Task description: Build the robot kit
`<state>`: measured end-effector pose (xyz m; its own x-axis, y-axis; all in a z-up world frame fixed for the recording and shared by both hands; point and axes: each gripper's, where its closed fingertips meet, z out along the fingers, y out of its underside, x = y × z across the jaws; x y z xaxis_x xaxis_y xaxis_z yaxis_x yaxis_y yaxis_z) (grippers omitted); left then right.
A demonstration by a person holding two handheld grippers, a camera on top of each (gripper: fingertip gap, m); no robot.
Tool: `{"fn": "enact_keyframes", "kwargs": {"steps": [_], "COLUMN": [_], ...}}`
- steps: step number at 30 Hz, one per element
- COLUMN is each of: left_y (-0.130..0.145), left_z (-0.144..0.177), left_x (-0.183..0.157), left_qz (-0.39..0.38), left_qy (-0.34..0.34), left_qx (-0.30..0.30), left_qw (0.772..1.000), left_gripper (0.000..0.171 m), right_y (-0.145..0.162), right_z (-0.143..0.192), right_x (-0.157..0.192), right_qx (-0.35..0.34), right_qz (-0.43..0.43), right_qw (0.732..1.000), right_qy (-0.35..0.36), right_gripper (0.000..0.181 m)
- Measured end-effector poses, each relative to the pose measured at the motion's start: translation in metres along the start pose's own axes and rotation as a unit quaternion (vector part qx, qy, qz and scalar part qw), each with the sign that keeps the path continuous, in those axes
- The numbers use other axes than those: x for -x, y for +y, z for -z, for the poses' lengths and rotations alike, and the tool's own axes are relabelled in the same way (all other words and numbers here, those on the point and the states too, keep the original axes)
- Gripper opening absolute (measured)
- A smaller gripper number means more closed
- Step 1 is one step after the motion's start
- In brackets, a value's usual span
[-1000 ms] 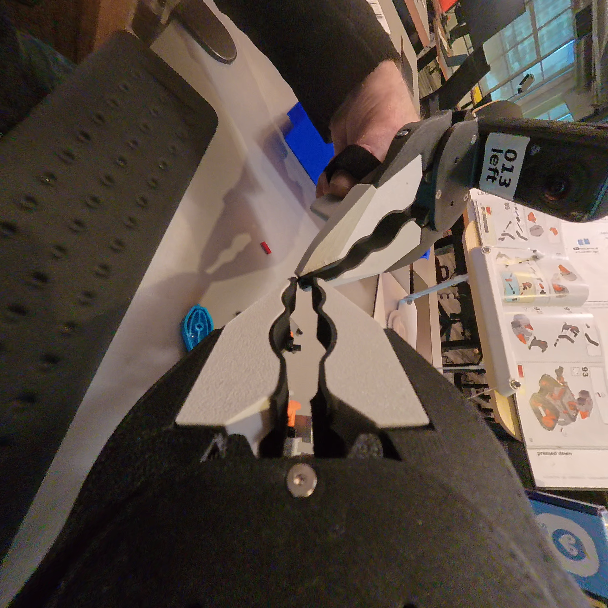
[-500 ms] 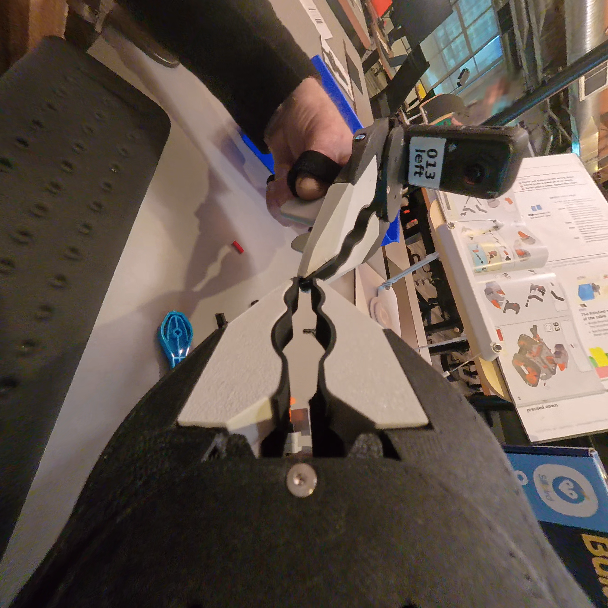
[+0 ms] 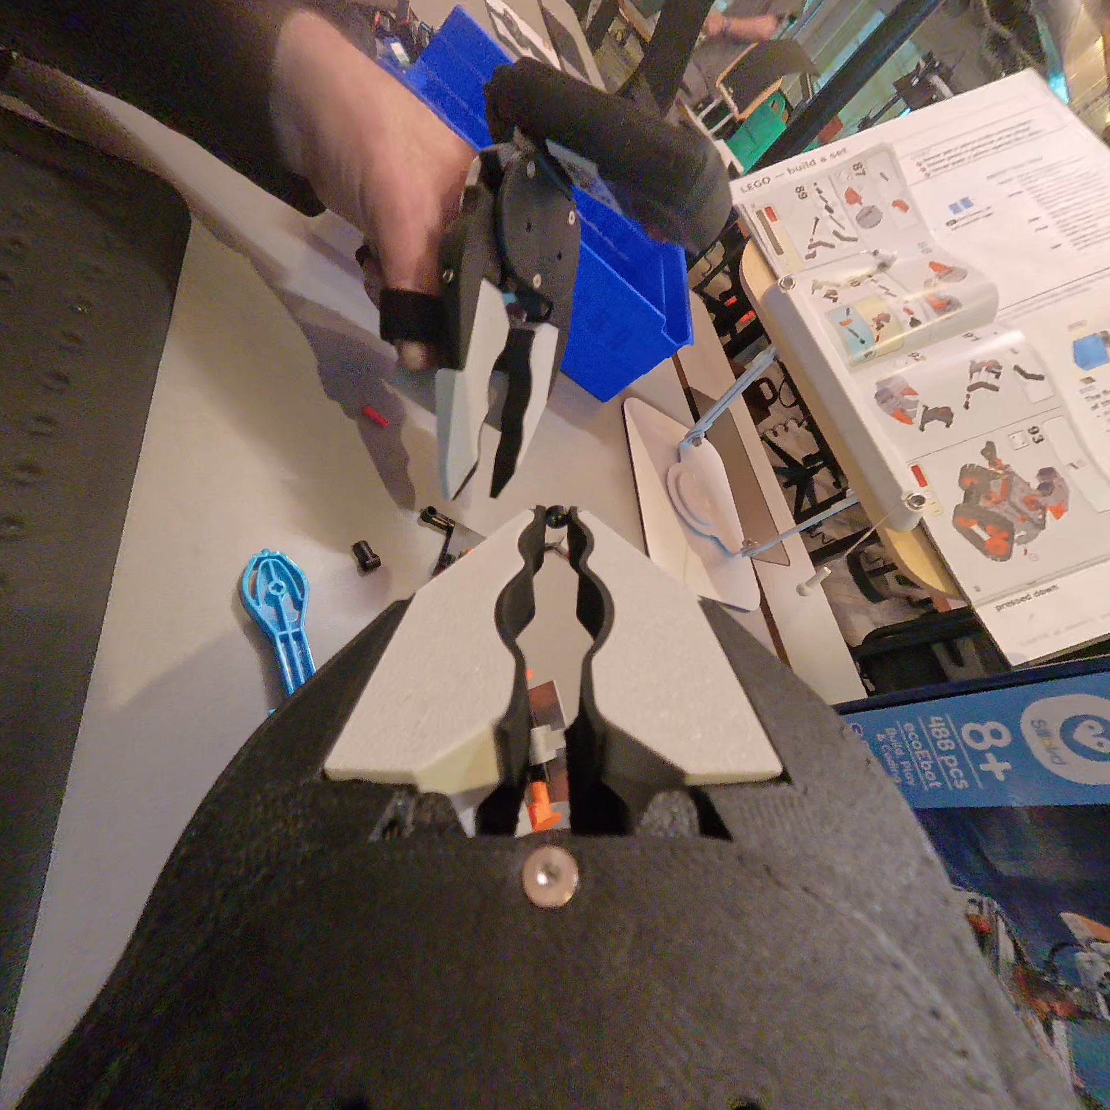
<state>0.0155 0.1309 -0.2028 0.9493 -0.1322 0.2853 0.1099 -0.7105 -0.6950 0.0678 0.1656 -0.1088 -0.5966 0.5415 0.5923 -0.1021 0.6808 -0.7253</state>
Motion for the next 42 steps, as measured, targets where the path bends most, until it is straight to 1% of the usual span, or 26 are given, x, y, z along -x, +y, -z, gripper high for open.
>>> {"fn": "enact_keyframes", "kwargs": {"steps": [2, 5, 7, 8, 12, 15, 17, 19, 21, 25, 29, 33, 37, 41, 42], "left_y": [0.017, 0.024, 0.029, 0.028, 0.026, 0.026, 0.025, 0.022, 0.02, 0.011, -0.001, -0.013, -0.016, -0.017, -0.017], "left_z": [-0.011, -0.019, -0.022, -0.024, -0.026, -0.028, -0.027, -0.026, -0.018, 0.0, 0.02, 0.035, 0.044, 0.051, 0.054], "left_x": [0.004, 0.006, 0.015, 0.014, 0.018, 0.016, 0.016, 0.01, 0.014, 0.004, -0.001, -0.013, -0.019, -0.023, -0.023], "left_qz": [-0.013, -0.021, -0.043, -0.046, -0.068, -0.096, -0.128, -0.15, -0.164, -0.185, -0.217, -0.264, -0.308, -0.332, -0.341], "left_qy": [-0.026, -0.05, -0.095, -0.098, -0.125, -0.127, -0.142, -0.136, -0.161, -0.166, -0.196, -0.214, -0.238, -0.251, -0.259], "left_qx": [0.048, 0.073, 0.091, 0.086, 0.079, 0.068, 0.059, 0.038, 0.029, -0.025, -0.077, -0.125, -0.135, -0.147, -0.151], "left_qw": [0.998, 0.996, 0.99, 0.99, 0.987, 0.985, 0.98, 0.979, 0.973, 0.968, 0.953, 0.932, 0.911, 0.897, 0.891], "left_gripper": [0.042, 0.043, 0.036, 0.029, 0.01, 0.007, 0.005, 0.005, 0.005, 0.005, 0.006, 0.006, 0.006, 0.006, 0.006], "right_y": [0.003, 0.006, 0.008, 0.009, 0.014, 0.016, 0.016, 0.015, 0.014, 0.008, -0.007, -0.023, -0.038, -0.04, -0.038], "right_z": [-0.001, -0.002, -0.002, -0.002, -0.004, -0.005, -0.005, -0.005, -0.005, -0.005, -0.005, -0.007, -0.013, -0.022, -0.024], "right_x": [0.001, 0.001, -0.001, -0.001, 0.0, 0.0, 0.0, 0.001, 0.002, 0.005, 0.006, 0.005, 0.009, 0.012, 0.012], "right_qx": [0.004, 0.008, 0.01, 0.011, 0.017, 0.018, 0.016, 0.012, 0.008, -0.003, -0.019, -0.029, -0.049, -0.049, -0.047], "right_qz": [-0.004, -0.011, -0.016, -0.018, -0.026, -0.036, -0.046, -0.056, -0.062, -0.078, -0.099, -0.118, -0.141, -0.153, -0.156], "right_qw": [1.0, 1.0, 1.0, 1.0, 0.999, 0.999, 0.999, 0.998, 0.998, 0.996, 0.993, 0.991, 0.987, 0.985, 0.985], "right_qy": [-0.003, -0.003, -0.004, -0.005, -0.011, -0.015, -0.018, -0.024, -0.03, -0.043, -0.053, -0.054, -0.057, -0.062, -0.063], "right_gripper": [0.005, 0.005, 0.005, 0.005, 0.005, 0.005, 0.005, 0.005, 0.005, 0.005, 0.005, 0.005, 0.005, 0.005, 0.005]}}
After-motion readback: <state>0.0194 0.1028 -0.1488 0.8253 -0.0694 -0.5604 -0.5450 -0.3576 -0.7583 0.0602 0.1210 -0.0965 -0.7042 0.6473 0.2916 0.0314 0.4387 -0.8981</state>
